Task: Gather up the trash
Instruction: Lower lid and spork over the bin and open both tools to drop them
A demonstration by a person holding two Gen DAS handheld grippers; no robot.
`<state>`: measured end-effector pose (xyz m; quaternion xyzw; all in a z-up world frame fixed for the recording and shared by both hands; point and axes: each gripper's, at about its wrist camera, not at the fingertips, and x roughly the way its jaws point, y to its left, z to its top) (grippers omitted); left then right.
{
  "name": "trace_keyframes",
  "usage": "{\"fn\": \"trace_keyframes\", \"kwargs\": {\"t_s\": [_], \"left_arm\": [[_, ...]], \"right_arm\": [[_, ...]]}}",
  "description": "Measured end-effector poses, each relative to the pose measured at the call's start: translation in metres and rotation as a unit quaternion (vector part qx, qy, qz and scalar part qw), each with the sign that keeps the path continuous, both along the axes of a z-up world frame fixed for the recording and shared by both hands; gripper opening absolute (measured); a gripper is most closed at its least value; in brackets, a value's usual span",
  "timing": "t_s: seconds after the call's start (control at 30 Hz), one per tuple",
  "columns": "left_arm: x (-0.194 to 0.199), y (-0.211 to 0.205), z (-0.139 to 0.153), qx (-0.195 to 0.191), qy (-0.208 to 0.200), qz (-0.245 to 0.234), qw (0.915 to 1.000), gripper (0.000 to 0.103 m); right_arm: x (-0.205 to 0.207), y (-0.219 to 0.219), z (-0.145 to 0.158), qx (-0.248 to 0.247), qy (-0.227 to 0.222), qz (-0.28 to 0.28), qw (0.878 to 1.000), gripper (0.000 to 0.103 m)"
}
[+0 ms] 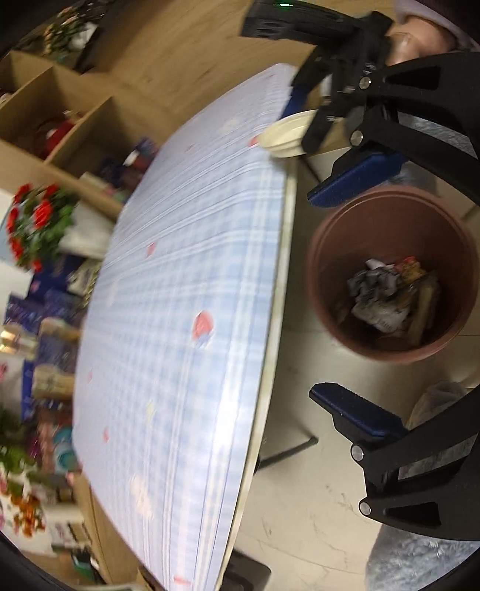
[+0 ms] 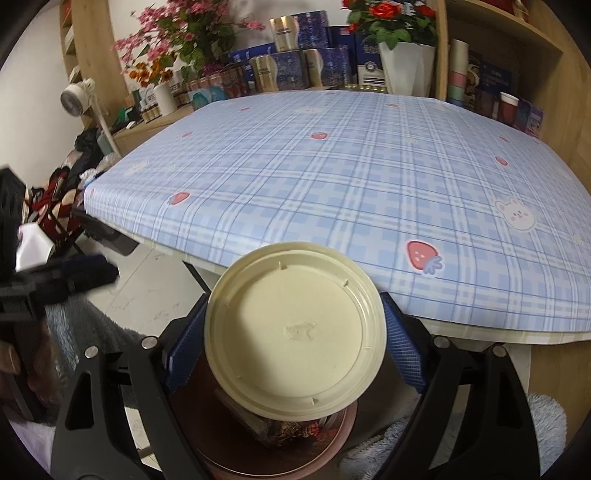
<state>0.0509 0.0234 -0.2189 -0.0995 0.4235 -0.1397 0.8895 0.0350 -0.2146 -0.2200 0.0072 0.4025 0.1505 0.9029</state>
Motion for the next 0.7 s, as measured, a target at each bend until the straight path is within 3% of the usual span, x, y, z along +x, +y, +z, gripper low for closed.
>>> {"fn": "trace_keyframes", "kwargs": {"t_s": [0.33, 0.7], "left_arm": [[-0.003, 0.015, 0.012, 0.02, -0.025, 0.042, 0.9986, 0.096], [-0.002, 0.017, 0.007, 0.021, -0.017, 0.05, 0.9984, 0.096]], "right_arm": [[-0.005, 0.034, -0.01, -0.054, 0.004, 0.058, 0.997, 0.087], [-0.006, 0.05, -0.02, -0.061, 0.025, 0.1, 0.993, 0.091]]}}
